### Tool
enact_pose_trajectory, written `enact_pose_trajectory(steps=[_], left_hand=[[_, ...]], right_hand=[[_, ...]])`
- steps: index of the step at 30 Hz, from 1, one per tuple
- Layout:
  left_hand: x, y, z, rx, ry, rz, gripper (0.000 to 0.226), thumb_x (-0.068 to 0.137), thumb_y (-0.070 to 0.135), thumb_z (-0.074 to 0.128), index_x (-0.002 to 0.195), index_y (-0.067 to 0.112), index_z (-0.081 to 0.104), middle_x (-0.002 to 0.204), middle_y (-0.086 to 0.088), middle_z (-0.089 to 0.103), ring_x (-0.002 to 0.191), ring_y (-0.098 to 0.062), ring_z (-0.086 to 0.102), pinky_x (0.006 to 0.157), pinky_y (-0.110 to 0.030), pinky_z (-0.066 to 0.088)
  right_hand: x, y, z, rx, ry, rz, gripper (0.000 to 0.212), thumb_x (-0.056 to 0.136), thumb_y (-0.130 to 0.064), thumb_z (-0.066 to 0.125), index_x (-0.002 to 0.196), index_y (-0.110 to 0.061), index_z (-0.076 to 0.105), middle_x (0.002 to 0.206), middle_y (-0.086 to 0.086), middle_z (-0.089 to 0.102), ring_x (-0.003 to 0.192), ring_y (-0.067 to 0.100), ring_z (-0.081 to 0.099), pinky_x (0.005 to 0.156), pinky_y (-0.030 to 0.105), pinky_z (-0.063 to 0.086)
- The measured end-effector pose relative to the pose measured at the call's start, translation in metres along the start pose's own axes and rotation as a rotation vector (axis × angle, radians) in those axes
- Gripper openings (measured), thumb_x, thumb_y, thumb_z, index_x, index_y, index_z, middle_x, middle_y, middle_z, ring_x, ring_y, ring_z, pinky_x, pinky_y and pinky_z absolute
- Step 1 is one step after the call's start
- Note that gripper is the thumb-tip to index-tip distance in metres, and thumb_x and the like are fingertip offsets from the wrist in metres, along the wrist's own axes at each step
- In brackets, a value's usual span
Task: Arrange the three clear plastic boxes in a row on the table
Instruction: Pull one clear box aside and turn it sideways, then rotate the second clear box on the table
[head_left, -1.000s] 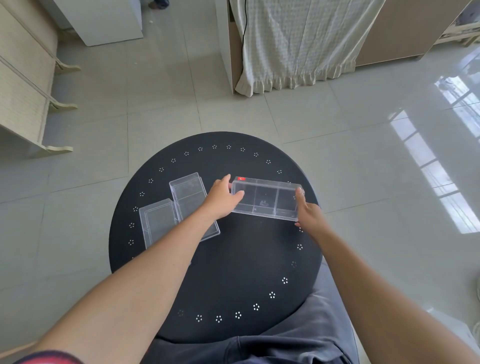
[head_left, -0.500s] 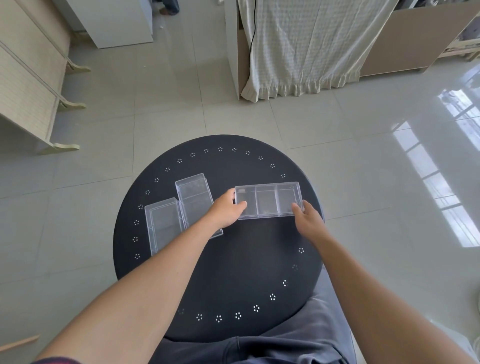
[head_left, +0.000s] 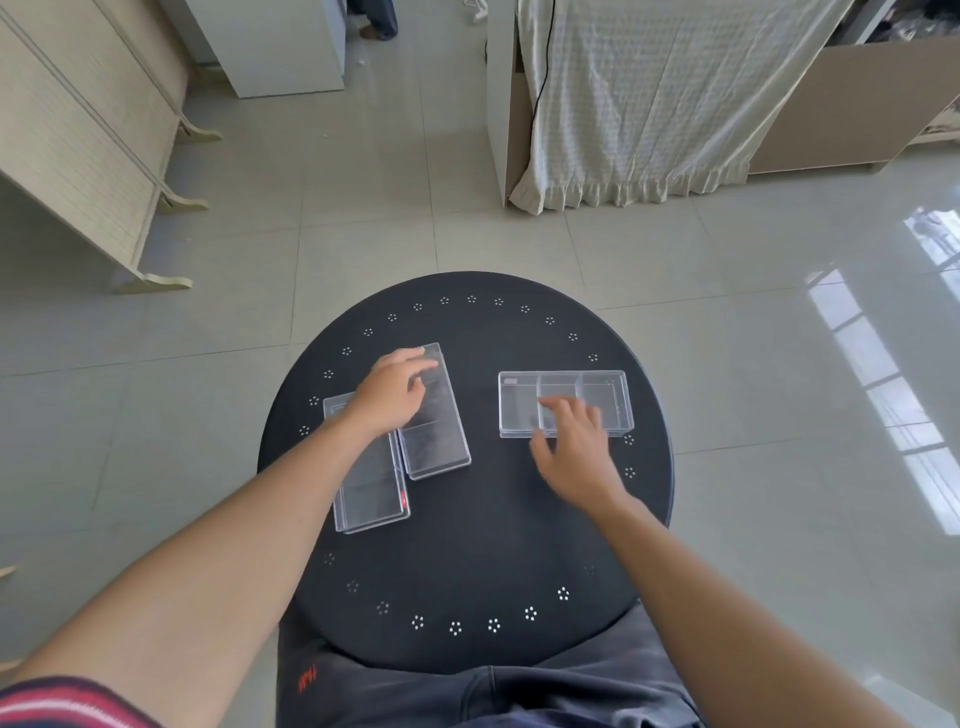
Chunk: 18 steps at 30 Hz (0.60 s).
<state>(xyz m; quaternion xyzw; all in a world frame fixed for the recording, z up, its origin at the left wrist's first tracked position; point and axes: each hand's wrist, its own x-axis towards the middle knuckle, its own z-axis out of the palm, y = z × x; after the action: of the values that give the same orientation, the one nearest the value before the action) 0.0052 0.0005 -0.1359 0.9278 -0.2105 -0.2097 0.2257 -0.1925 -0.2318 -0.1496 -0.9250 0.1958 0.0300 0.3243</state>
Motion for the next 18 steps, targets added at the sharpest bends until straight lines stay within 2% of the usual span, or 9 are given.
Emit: enact_pose_trajectory(steps=[2, 4, 8, 10, 11, 13, 14, 16, 18], left_hand=[[-0.004, -0.015, 0.006, 0.064, -0.134, -0.040, 0.053, 0.111, 0.013, 0.042, 0.161, 0.029, 0.052, 0.180, 0.002, 0.022, 0.166, -0.026, 0.017, 0.134, -0.040, 0.017], [-0.012, -0.021, 0.010, 0.128, -0.203, -0.064, 0.062, 0.112, 0.012, 0.037, 0.168, 0.036, 0.036, 0.183, 0.005, 0.006, 0.168, -0.024, 0.003, 0.135, -0.043, 0.014], [-0.025, -0.020, 0.021, 0.244, -0.165, -0.021, 0.074, 0.105, 0.004, 0.043, 0.169, 0.039, 0.032, 0.182, -0.003, 0.011, 0.168, -0.029, 0.002, 0.134, -0.046, 0.015], [-0.033, -0.018, 0.028, 0.196, -0.118, -0.018, 0.068, 0.105, 0.004, 0.046, 0.164, 0.037, 0.044, 0.176, -0.006, 0.026, 0.166, -0.029, 0.013, 0.133, -0.044, 0.022], [-0.035, -0.016, 0.029, 0.164, -0.080, -0.025, 0.062, 0.105, 0.006, 0.047, 0.159, 0.036, 0.053, 0.165, -0.006, 0.038, 0.161, -0.029, 0.027, 0.127, -0.041, 0.033], [-0.040, -0.012, 0.026, 0.141, 0.002, -0.034, 0.050, 0.106, 0.011, 0.049, 0.146, 0.033, 0.068, 0.128, 0.000, 0.051, 0.126, -0.024, 0.055, 0.099, -0.035, 0.049], [-0.042, -0.011, 0.024, 0.137, 0.024, -0.041, 0.046, 0.106, 0.013, 0.048, 0.140, 0.032, 0.073, 0.114, 0.002, 0.048, 0.107, -0.021, 0.058, 0.086, -0.034, 0.049], [-0.045, -0.013, 0.022, 0.112, 0.043, -0.063, 0.042, 0.106, 0.016, 0.048, 0.134, 0.029, 0.076, 0.107, 0.004, 0.047, 0.089, -0.021, 0.060, 0.075, -0.037, 0.050], [-0.047, -0.018, 0.022, 0.071, 0.070, -0.082, 0.041, 0.105, 0.019, 0.050, 0.140, 0.026, 0.070, 0.115, 0.004, 0.051, 0.087, -0.023, 0.065, 0.078, -0.042, 0.057]], right_hand=[[-0.005, -0.015, 0.013, -0.023, -0.086, -0.102, 0.050, 0.103, -0.026, 0.058, 0.152, -0.014, 0.055, 0.143, 0.004, 0.061, 0.131, 0.033, 0.048, 0.112, 0.053, 0.045], [-0.011, -0.030, 0.024, -0.029, -0.166, -0.171, 0.052, 0.105, -0.028, 0.055, 0.156, -0.017, 0.052, 0.146, -0.001, 0.061, 0.133, 0.029, 0.046, 0.112, 0.051, 0.045], [-0.022, -0.043, 0.041, -0.066, -0.290, -0.186, 0.060, 0.105, -0.031, 0.054, 0.163, -0.023, 0.042, 0.160, -0.006, 0.054, 0.143, 0.029, 0.041, 0.112, 0.051, 0.045], [-0.026, -0.041, 0.043, -0.086, -0.316, -0.163, 0.064, 0.105, -0.034, 0.053, 0.166, -0.023, 0.037, 0.168, -0.007, 0.046, 0.149, 0.030, 0.038, 0.116, 0.053, 0.044], [-0.026, -0.040, 0.043, -0.085, -0.321, -0.151, 0.065, 0.105, -0.034, 0.053, 0.167, -0.023, 0.035, 0.171, -0.007, 0.042, 0.151, 0.030, 0.036, 0.117, 0.053, 0.044], [-0.028, -0.035, 0.041, -0.079, -0.324, -0.131, 0.067, 0.105, -0.037, 0.055, 0.168, -0.023, 0.034, 0.173, -0.007, 0.036, 0.153, 0.030, 0.035, 0.119, 0.053, 0.043], [-0.029, -0.033, 0.040, -0.074, -0.321, -0.120, 0.069, 0.104, -0.039, 0.057, 0.167, -0.022, 0.034, 0.173, -0.006, 0.033, 0.153, 0.031, 0.035, 0.119, 0.053, 0.043], [-0.032, -0.028, 0.038, -0.045, -0.308, -0.087, 0.074, 0.101, -0.044, 0.064, 0.165, -0.022, 0.034, 0.170, -0.001, 0.028, 0.152, 0.032, 0.035, 0.121, 0.053, 0.042], [-0.036, -0.023, 0.037, -0.027, -0.275, -0.060, 0.084, 0.095, -0.051, 0.072, 0.163, -0.023, 0.034, 0.164, 0.001, 0.028, 0.148, 0.031, 0.038, 0.120, 0.053, 0.043]])
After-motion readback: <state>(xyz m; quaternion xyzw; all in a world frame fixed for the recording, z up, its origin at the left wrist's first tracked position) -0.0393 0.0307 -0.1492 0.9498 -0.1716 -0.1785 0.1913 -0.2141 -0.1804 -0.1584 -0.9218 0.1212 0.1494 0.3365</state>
